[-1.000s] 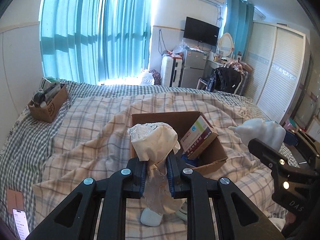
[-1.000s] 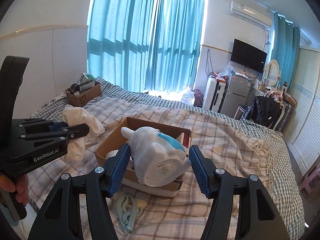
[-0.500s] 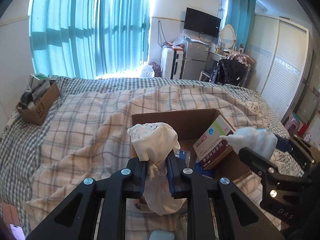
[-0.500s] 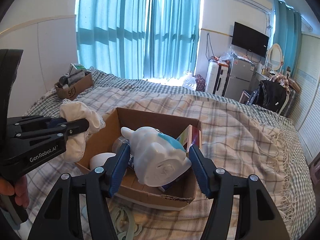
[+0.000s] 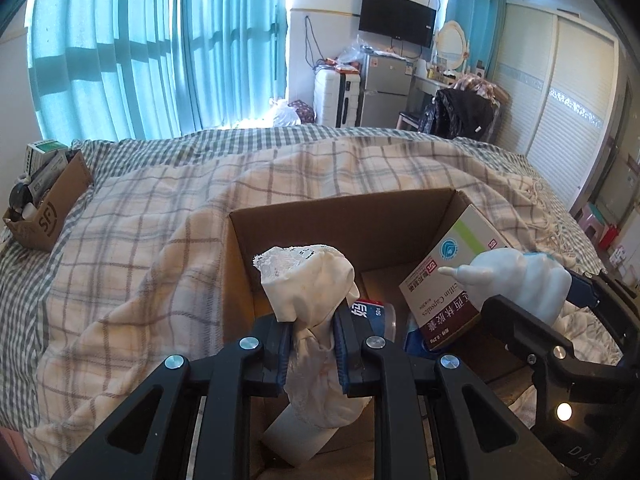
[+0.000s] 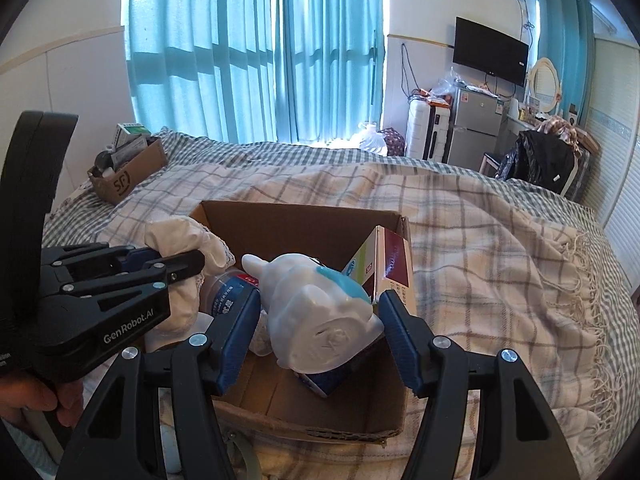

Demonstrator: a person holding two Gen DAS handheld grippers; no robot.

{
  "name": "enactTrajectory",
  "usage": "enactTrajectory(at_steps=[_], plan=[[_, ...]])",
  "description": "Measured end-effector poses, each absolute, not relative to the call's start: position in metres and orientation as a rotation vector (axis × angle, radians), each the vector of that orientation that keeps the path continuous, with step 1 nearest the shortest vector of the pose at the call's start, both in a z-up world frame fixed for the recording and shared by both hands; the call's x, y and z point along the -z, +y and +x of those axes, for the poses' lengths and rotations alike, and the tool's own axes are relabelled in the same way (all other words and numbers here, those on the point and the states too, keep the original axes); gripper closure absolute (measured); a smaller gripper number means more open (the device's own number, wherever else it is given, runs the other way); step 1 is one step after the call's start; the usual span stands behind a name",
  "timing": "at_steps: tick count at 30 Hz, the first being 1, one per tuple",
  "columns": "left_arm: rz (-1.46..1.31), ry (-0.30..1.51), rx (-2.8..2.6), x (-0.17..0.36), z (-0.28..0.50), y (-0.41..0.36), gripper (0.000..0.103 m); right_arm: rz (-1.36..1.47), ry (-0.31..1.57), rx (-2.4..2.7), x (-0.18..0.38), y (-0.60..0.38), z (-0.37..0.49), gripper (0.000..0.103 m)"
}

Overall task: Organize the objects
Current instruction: 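Carry cloth bundle and figurine into the cardboard box and open both grippers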

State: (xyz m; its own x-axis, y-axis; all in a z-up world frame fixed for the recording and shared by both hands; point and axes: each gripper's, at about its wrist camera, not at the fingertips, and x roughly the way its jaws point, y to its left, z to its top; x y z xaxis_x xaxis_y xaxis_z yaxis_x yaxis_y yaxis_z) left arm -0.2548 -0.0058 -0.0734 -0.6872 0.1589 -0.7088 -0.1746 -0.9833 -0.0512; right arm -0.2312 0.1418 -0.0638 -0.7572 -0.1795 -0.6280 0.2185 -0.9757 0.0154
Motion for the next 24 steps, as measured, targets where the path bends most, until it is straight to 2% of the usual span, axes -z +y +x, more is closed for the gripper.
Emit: enactTrajectory(at_steps=[2, 4, 6, 7, 10, 15, 22, 24], plan=[[-1.151, 0.035, -2.734, 0.073, -0.256, -0.006, 0.081, 0.975, 0.072, 2.757, 0.063, 0.143, -0.229, 0.041], [-1.158, 0.047, -2.738, 0.072, -0.255, -0.005, 0.072, 0.958, 0.071, 2.767, 0.056, 0.145, -0.226, 0.034], [-1.162, 0.052, -2.741, 0.068, -0.25, -0.004, 0.051, 0.94, 0.065, 2.772, 0.049, 0.147, -0.222, 0.031], [-1.166, 0.049, -2.738, 0.067, -0.248, -0.005, 0.047, 0.932, 0.06, 2.775, 0.045, 0.149, -0.22, 0.031], [-1.169, 0.054, -2.75, 0.06, -0.235, -0.006, 0.044, 0.907, 0.037, 2.792, 0.03, 0.154, -0.207, 0.031], [-1.135, 0.03, -2.796, 0.037, -0.202, -0.013, 0.022, 0.871, 0.024, 2.809, 0.005, 0.163, -0.176, 0.029], [-1.039, 0.034, -2.864, 0.0, -0.141, -0.026, 0.018, 0.808, -0.013, 2.831, -0.031, 0.177, -0.121, 0.025], [-1.002, 0.041, -2.883, -0.005, -0.124, -0.03, 0.007, 0.796, -0.05, 2.831, -0.037, 0.181, -0.104, 0.023]])
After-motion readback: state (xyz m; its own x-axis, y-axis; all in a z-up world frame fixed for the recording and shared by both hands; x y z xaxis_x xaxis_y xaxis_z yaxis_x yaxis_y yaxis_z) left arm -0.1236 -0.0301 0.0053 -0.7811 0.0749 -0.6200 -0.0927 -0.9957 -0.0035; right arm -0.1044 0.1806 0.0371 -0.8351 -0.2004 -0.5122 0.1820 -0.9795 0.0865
